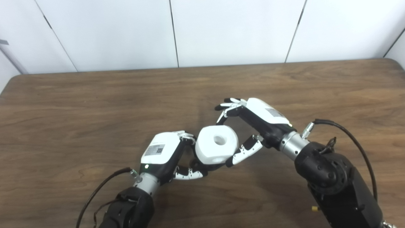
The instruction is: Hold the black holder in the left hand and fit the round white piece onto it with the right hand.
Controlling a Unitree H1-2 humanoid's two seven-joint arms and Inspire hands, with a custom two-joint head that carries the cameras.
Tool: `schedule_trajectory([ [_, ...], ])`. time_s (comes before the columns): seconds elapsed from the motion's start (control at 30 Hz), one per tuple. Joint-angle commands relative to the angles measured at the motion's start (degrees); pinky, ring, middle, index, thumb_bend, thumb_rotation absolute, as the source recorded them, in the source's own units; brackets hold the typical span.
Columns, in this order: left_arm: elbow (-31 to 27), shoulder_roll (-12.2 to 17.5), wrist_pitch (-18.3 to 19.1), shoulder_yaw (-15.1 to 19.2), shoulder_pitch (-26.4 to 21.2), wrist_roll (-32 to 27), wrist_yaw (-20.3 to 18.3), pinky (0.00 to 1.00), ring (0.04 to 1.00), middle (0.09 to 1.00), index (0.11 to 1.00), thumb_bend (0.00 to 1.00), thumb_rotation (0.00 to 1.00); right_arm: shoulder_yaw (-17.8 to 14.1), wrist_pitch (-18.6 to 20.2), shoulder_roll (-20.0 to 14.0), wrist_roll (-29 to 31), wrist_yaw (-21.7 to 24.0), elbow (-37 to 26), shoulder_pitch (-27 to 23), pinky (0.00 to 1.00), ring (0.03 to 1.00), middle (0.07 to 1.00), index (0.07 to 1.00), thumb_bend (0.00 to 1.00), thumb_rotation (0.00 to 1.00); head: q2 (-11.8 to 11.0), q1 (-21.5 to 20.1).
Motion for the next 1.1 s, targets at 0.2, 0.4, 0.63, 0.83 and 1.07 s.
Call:
schedule_trajectory([
  [0.2, 1.57, -0.33, 1.08, -1.30, 1.42, -0.66, -3.47, 0.84, 0.863, 0.772, 0.487, 0.52, 0.05, 0.55, -1.57, 0.47, -0.41, -0.95, 0.35, -0.21, 1.00, 0.959, 0.865, 0.484, 0.52, 0.14, 0.09, 0.03],
  [0.4, 1.44, -0.33, 1.04, -1.51, 1.34, -0.44, -3.60, 0.84, 0.865, 0.775, 0.487, 0.52, 0.05, 0.79, -1.84, 0.89, 0.08, -1.59, 0.78, 0.05, 1.00, 0.963, 0.864, 0.483, 0.52, 0.14, 0.11, 0.13],
  [0.63, 1.47, -0.28, 0.84, -1.38, 1.40, -0.69, -3.28, 0.84, 0.862, 0.773, 0.487, 0.52, 0.05, 1.58, -1.55, 1.23, -0.71, -1.33, 0.74, 0.10, 1.00, 0.966, 0.863, 0.484, 0.52, 0.14, 0.18, 0.19],
  [0.83, 1.39, -0.27, 0.96, -1.43, 1.34, -0.40, -3.39, 0.84, 0.862, 0.771, 0.487, 0.52, 0.05, 1.65, -1.56, 1.06, -0.71, -1.15, 0.73, 0.11, 1.00, 0.965, 0.864, 0.484, 0.52, 0.14, 0.18, 0.19],
  [1.07, 1.32, -0.39, 1.46, -1.44, 1.11, -0.30, -3.73, 0.84, 0.864, 0.775, 0.487, 0.52, 0.05, 1.92, -1.63, 0.68, -0.43, -0.38, 0.54, -0.17, 1.00, 0.966, 0.865, 0.484, 0.52, 0.15, 0.51, -0.16],
])
